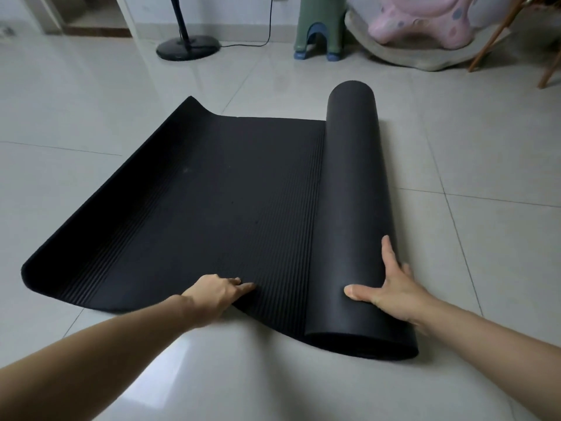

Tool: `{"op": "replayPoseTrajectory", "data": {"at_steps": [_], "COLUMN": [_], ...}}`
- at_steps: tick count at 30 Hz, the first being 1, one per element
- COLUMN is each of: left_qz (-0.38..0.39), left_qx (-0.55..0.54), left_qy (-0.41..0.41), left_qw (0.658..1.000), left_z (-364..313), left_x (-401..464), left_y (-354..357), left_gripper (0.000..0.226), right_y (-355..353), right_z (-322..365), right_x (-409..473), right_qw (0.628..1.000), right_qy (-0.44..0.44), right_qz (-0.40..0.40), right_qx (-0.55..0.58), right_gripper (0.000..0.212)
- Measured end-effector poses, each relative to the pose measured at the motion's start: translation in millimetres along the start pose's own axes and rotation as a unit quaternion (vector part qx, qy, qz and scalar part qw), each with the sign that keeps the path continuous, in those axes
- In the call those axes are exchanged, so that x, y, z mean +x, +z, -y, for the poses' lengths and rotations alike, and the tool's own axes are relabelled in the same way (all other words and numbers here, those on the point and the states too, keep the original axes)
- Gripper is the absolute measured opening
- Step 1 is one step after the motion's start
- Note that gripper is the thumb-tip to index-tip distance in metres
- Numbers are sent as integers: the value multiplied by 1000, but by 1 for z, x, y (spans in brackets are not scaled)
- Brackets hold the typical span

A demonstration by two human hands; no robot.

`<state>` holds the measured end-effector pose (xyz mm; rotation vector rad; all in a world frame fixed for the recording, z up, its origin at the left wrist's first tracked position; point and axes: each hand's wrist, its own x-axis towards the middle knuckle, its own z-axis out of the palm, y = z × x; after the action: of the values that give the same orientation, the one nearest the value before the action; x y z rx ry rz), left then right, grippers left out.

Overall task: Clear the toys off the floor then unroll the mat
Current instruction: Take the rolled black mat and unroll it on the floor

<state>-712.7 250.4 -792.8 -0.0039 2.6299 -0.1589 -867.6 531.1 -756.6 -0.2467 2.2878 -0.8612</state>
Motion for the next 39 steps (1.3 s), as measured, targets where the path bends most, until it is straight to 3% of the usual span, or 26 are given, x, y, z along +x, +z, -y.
{"op": "replayPoseTrajectory", "data": {"at_steps": [7,9,11,14,17,20,24,28,32,35,37,39], "left_qz": [101,50,-36,-103,-176,-221,-232,-232,-196,-181,-201,-239], "left_qx": [-84,-211,-344,-470,-451,-446,-410,-376,-364,-403,-425,-415], "left_qy": [-19,-43,-46,-27,-12,18,62,90,159,170,166,148], "left_qw": [991,975,937,876,875,867,880,892,897,881,866,865], "left_z": [15,15,2,-36,-61,-75,-99,-125,-167,-189,-200,-207], "left_x": [-10,5,29,60,78,88,103,121,139,149,153,155], "left_y": [5,-10,-26,-48,-62,-70,-83,-102,-129,-148,-153,-149], "left_gripper": [67,62,54,47,45,58,71,68,75,78,77,72], "right_y": [26,27,26,20,-4,-36,-72,-82,-57,-49,-61,-77], "right_z": [18,21,20,14,-1,-19,-36,-35,-33,-48,-63,-74], "right_x": [8,10,11,12,15,9,-5,-25,-39,-36,-33,-31], "right_qw": [999,999,999,999,995,991,995,934,827,824,818,837], "right_qy": [-30,-32,-35,-37,-38,-24,-84,-242,-413,-322,-295,-293], "right_qz": [28,26,27,37,67,92,-3,-148,-137,-18,-26,-56], "right_qx": [4,0,-1,5,66,93,-60,-217,-356,-465,-493,-459], "right_gripper": [125,125,125,125,123,114,89,38,24,39,41,38]}}
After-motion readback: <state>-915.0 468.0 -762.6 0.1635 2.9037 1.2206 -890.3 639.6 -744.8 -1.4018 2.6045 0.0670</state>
